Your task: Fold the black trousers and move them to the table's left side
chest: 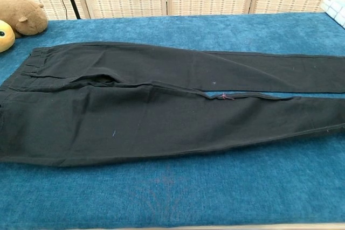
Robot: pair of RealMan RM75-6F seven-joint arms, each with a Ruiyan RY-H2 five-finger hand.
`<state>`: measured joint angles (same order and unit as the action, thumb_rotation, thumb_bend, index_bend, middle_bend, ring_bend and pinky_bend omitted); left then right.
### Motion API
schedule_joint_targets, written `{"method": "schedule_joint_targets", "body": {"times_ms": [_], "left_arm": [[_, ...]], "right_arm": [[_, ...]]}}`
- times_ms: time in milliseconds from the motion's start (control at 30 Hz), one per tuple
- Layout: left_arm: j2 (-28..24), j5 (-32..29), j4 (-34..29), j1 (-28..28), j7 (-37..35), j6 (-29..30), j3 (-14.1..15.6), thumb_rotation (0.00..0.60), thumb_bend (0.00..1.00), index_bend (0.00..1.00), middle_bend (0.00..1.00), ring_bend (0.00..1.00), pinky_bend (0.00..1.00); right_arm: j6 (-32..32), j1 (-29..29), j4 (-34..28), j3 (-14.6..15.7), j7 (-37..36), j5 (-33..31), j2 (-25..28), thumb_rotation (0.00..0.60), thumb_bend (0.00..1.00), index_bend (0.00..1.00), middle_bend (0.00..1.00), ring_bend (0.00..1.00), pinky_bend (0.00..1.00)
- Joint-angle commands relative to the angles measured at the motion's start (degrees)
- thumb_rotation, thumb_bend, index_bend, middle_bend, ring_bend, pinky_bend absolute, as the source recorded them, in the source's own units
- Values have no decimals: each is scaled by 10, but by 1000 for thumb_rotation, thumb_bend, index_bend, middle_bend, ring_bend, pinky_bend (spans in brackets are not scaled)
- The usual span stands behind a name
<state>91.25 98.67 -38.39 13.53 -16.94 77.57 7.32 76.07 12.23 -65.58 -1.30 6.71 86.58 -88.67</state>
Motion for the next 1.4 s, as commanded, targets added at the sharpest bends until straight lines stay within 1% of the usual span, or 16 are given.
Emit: {"method": "schedule_joint_targets", "body": {"times_ms": [33,267,400,567,767,867,933,1000,1267,1400], "left_arm": [[2,-1,2,0,-1,1,1,600,346,179,248,168,231],[10,-4,14,-1,-6,14,-1,600,367,255,319,243,315],[15,-6,22,-2,-7,18,-2,600,423,310,363,281,387],[23,-8,33,-1,-9,23,-1,600,457,352,398,307,414],[29,-7,43,-3,-23,43,-3,600,487,453,480,368,467],[36,-4,57,-4,-38,63,-3,600,497,515,530,400,493],[42,-4,69,-4,-43,67,-3,600,503,558,562,420,509],[45,-5,76,-5,-47,67,-3,600,503,579,579,432,519],[47,-6,85,-7,-64,74,0,600,503,614,607,456,534],[39,-10,78,-6,-79,76,-3,600,503,614,606,457,535]], "right_arm": [[0,0,-1,0,0,0,0,600,667,591,427,291,426],[-2,0,-2,0,0,-1,1,600,667,591,427,291,426],[-2,0,-3,0,-1,-2,1,600,668,591,427,291,426],[-2,0,-5,-1,-5,-3,4,600,667,591,427,291,426],[-3,0,-7,-1,-7,-4,5,600,668,591,427,291,426],[-4,1,-9,-1,-8,-5,6,600,667,591,427,291,426],[-5,1,-9,-1,-8,-5,6,600,667,591,427,291,426],[-5,1,-9,-1,-8,-5,6,600,667,591,427,291,426],[-1,0,-13,-3,-16,-5,9,600,668,594,429,293,426],[10,0,-28,-11,-31,-6,18,600,668,598,433,296,426]]}}
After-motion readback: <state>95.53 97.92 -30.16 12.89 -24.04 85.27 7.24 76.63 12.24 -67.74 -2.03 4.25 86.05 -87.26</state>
